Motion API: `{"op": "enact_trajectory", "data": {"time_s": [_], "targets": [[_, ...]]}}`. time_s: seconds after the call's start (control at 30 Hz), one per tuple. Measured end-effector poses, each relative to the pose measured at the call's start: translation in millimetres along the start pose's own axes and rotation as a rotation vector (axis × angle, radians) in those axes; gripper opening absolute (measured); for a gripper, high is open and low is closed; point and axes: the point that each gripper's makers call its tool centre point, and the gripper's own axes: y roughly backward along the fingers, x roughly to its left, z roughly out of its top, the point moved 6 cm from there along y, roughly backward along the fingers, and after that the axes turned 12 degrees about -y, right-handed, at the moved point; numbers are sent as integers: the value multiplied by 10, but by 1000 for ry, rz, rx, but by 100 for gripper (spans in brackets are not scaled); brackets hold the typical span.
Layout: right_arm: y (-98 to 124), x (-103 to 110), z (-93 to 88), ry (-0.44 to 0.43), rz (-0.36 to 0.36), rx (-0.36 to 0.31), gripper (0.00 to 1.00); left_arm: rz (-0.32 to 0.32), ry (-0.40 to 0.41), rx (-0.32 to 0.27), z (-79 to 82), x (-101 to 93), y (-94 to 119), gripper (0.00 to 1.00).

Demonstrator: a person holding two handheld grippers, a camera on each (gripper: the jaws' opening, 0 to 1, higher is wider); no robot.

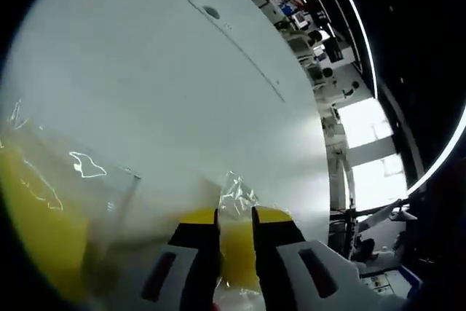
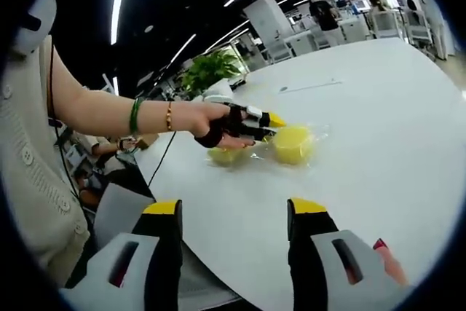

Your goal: Compare the silicone blocks by pressing each to a similar depth, holding the contact briefly, and releasing to observe deformation and rebound differences across the visible hardness samples.

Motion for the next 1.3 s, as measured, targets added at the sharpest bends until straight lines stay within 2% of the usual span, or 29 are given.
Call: {"op": "enact_trajectory", "data": {"time_s": [0.1, 0.3, 0.37, 0.47, 0.57, 0.73, 0.9, 0.97, 1.1, 1.17, 1.23, 1.3], "targets": [[11, -18, -15, -2, -5, 4, 52, -2, -33, -5, 5, 2, -19, 11], [21, -53, -15, -7, -18, 6, 51, -28, -33, -9, 23, -19, -51, 0], [19, -57, -18, -6, -19, 12, 51, -39, -65, -18, 23, -63, -52, 0], [17, -44, 1, -5, -18, 8, 51, -38, -165, -35, 32, -115, -16, 0], [18, -25, 16, 4, -19, 10, 51, -47, -162, -41, 29, -165, 34, 0], [33, 14, 51, 18, -17, 7, 51, -68, -255, -75, 45, -307, 152, 0], [65, 65, 98, 41, -17, 1, 51, -77, -390, -117, 73, -451, 305, 0], [73, 87, 111, 47, -15, 1, 51, -73, -509, -126, 62, -503, 388, 0], [92, 126, 127, 66, -16, 4, 51, -64, -683, -138, 35, -612, 540, 0], [100, 143, 137, 72, -16, 5, 50, -91, -743, -157, 14, -699, 604, 0], [110, 165, 151, 82, -16, 3, 51, -94, -736, -165, 0, -746, 658, 0], [122, 191, 169, 89, -15, 0, 51, -104, -795, -182, 0, -818, 741, 0]]}}
